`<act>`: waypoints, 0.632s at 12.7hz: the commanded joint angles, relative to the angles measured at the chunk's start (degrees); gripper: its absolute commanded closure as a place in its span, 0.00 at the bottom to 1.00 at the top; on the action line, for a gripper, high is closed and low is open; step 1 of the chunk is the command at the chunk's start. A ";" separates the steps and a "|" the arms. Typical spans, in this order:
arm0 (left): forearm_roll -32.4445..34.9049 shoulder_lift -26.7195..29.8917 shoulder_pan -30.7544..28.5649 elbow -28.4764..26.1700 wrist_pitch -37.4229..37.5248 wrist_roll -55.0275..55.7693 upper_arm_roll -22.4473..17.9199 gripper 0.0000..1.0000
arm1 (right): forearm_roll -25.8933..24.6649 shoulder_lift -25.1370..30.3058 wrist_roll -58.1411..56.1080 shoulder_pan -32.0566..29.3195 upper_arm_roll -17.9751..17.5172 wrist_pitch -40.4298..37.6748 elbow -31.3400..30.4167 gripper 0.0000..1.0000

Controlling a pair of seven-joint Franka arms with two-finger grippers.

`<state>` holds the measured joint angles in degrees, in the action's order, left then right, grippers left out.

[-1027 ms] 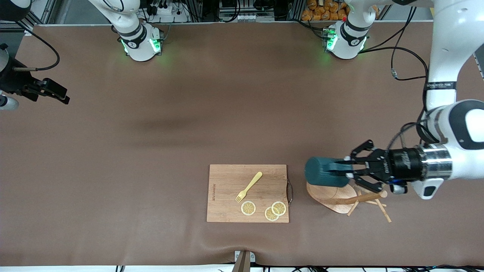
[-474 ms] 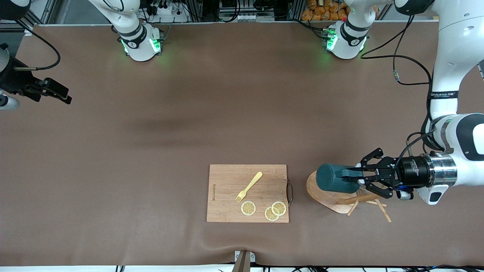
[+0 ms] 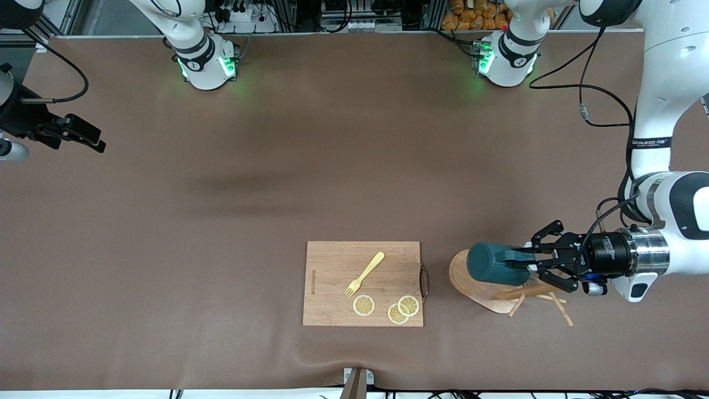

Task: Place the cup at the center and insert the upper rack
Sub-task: 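Hang the mug handle onto a stand peg with the left gripper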

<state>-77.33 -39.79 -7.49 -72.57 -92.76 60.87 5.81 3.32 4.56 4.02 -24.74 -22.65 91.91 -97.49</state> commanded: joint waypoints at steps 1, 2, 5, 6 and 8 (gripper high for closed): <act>-1.06 -1.16 -0.42 0.32 0.92 -3.38 0.08 1.00 | 1.08 0.89 0.55 0.04 0.07 0.90 -1.47 0.00; -1.15 -1.34 -0.42 0.32 0.92 -4.26 0.08 1.00 | 1.08 0.89 0.55 -0.04 -0.02 0.90 -1.39 0.00; -0.89 -1.60 -0.86 0.32 0.92 -6.28 -0.10 1.00 | 1.78 0.89 0.55 -0.04 -0.02 0.72 -1.56 0.00; -0.71 -1.69 -0.95 0.32 0.92 -6.90 -0.53 1.00 | 1.78 0.89 0.55 -0.13 -0.02 0.64 -1.56 0.00; 0.25 -1.61 -1.04 0.32 1.00 -7.08 -1.32 1.00 | 1.78 0.89 0.55 0.04 -0.02 0.81 -1.56 0.00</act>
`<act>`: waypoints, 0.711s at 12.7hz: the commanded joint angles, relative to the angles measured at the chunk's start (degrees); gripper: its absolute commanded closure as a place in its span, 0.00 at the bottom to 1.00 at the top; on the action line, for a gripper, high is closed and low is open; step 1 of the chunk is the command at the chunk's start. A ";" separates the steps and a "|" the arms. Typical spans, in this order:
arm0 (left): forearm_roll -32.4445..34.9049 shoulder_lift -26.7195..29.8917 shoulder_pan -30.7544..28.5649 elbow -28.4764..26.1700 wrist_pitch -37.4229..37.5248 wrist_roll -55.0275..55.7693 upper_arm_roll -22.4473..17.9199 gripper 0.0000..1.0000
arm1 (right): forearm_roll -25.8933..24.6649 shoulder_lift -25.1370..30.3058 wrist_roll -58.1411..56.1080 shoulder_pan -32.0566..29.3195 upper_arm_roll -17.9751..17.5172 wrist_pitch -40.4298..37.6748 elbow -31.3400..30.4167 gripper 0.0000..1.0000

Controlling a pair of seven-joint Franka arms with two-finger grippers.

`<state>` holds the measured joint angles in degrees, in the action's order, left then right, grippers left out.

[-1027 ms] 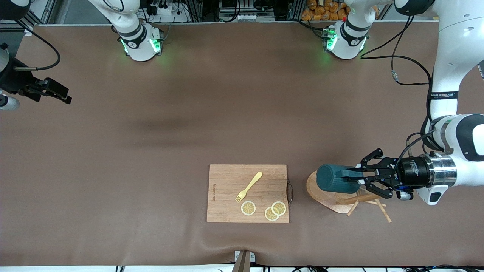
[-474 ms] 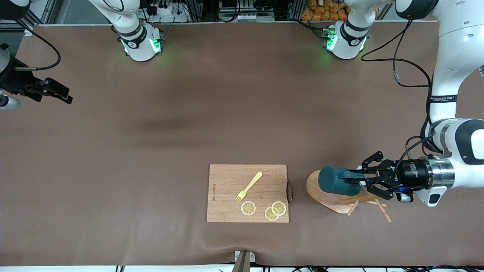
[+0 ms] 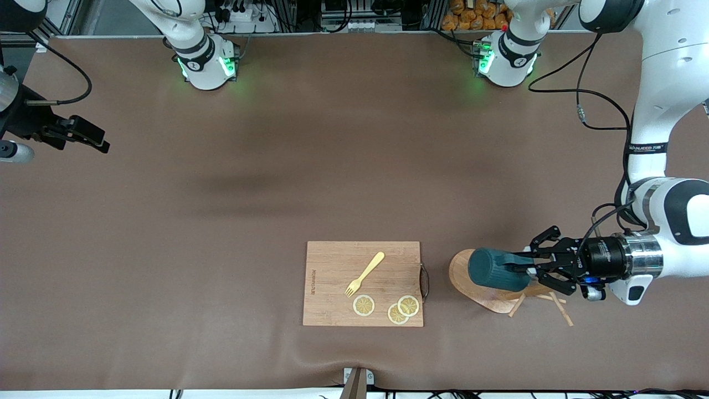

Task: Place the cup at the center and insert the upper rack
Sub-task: 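Hang the mug handle onto a stand peg with the left gripper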

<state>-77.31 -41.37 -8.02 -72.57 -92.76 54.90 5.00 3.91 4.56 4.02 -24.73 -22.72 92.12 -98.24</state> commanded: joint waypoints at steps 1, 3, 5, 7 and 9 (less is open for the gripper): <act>0.76 -0.02 -0.50 0.41 1.00 -1.19 -0.52 1.00 | 1.28 0.89 0.55 0.03 -0.05 0.43 -0.81 0.00; 1.64 -0.02 -0.50 0.33 1.00 -2.33 -0.95 1.00 | 1.28 1.06 0.55 -0.05 0.04 -0.01 -0.81 0.00; 2.95 -0.02 -1.03 0.32 1.44 -2.77 -1.13 1.00 | 1.28 1.06 0.55 -0.14 0.04 -0.10 -0.55 0.00; 3.05 -0.11 -1.56 0.32 2.05 -3.04 -1.13 1.00 | 1.28 1.15 0.55 -0.14 0.13 -0.36 -0.37 0.00; 2.96 -0.81 -2.87 0.24 3.28 -7.23 -1.13 1.00 | 1.28 1.15 0.55 -0.05 0.13 -0.36 -0.37 0.00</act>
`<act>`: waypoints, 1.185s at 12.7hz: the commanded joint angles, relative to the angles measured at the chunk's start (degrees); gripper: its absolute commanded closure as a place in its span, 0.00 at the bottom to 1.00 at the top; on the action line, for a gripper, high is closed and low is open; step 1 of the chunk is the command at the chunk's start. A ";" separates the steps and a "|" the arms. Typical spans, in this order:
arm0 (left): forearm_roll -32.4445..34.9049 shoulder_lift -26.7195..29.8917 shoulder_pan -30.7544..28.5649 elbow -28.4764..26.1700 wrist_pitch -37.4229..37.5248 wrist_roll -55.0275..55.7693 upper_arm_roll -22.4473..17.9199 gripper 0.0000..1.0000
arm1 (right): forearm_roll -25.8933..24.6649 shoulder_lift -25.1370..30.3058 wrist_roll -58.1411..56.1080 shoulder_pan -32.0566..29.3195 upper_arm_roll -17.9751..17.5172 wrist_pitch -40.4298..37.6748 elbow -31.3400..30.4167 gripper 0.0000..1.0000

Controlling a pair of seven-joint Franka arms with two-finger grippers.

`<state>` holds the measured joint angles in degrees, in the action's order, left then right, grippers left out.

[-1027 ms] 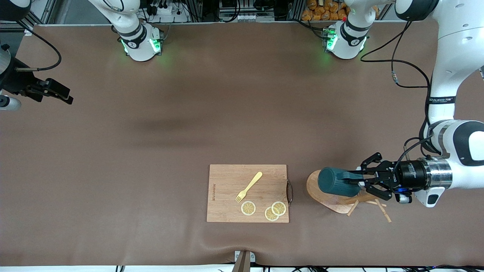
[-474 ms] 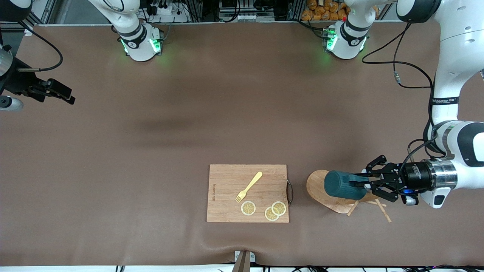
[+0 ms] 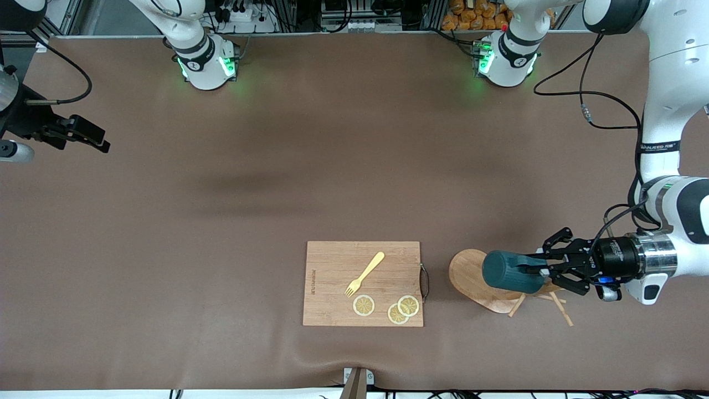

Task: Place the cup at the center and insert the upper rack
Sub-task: 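Hang the mug handle onto a stand peg with the left gripper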

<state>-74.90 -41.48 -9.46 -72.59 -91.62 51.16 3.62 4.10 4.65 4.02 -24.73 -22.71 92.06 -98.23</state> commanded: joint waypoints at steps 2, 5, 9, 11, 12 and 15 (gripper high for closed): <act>0.63 -1.67 -2.14 0.25 3.20 -4.67 0.25 1.00 | 1.09 1.15 0.55 -0.05 0.13 -0.30 -0.30 0.00; 0.28 -2.03 -2.23 0.25 3.20 -4.76 0.25 1.00 | 1.09 1.15 0.55 -0.05 0.13 -0.30 -0.38 0.00; 0.02 -2.99 -2.49 0.34 3.20 -6.34 0.25 1.00 | 1.09 1.15 0.55 -0.05 0.13 -0.30 -0.38 0.00; -0.07 -3.61 -2.58 0.34 3.11 -6.86 0.33 1.00 | 1.09 1.15 0.55 -0.05 0.13 -0.30 -0.38 0.00; -0.16 -3.96 -2.67 0.34 3.20 -7.82 0.33 1.00 | 1.09 1.15 0.55 -0.05 0.13 -0.22 -0.38 0.00; -1.91 -4.14 -2.84 0.25 3.20 -8.45 0.33 1.00 | 1.09 1.15 0.46 -0.05 0.13 -0.21 -0.38 0.00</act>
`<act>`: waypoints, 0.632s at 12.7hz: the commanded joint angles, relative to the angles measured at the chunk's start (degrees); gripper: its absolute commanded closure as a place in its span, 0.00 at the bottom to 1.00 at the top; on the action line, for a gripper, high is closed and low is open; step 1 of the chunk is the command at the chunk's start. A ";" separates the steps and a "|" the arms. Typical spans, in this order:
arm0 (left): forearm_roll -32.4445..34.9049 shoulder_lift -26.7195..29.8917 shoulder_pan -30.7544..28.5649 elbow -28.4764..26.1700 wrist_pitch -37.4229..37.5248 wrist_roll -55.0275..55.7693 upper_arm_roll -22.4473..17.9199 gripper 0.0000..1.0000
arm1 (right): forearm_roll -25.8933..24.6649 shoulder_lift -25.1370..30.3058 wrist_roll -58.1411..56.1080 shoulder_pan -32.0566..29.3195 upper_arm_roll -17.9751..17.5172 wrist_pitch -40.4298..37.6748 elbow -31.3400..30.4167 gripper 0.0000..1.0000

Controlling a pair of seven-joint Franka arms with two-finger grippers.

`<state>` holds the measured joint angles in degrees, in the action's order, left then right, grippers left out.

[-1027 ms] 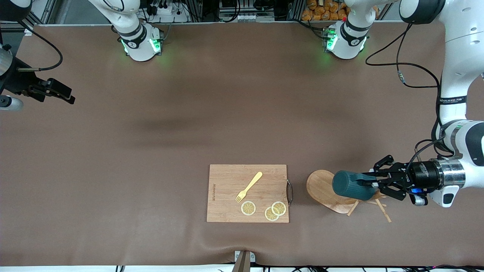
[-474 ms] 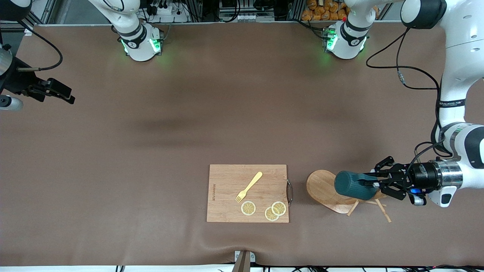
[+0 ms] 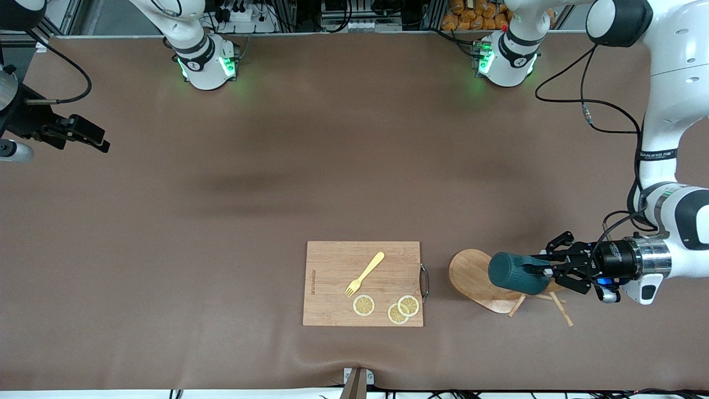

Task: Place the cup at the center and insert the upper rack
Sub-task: 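Hang the mug handle onto a stand peg with the left gripper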

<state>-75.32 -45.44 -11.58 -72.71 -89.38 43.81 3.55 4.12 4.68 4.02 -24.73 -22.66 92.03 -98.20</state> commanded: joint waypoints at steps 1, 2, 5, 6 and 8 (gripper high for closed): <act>-2.28 -0.52 -1.07 0.38 1.05 -1.09 0.41 1.00 | 1.06 1.12 0.46 0.12 -0.11 -0.10 -0.42 0.00; -3.25 -1.04 -1.51 0.38 1.66 -1.09 0.50 1.00 | 1.06 1.03 0.55 0.12 -0.11 0.16 -0.68 0.00; -4.05 -1.49 -1.60 0.38 2.46 -1.18 0.50 0.93 | 1.06 1.11 0.55 -0.05 -0.02 -0.27 -0.51 0.00; -4.05 -1.66 -1.51 0.38 2.46 -1.96 0.50 0.91 | 1.06 1.38 0.55 0.12 -0.11 -0.36 -0.50 0.00; -4.05 -2.02 -1.51 0.38 2.46 -2.59 0.50 0.57 | 1.06 1.82 0.55 -0.05 -0.02 -0.36 -0.68 0.00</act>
<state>-77.87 -46.91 -12.59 -72.72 -87.90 42.52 3.63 4.15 4.83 4.02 -24.66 -22.80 92.02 -98.22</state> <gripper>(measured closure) 0.784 0.000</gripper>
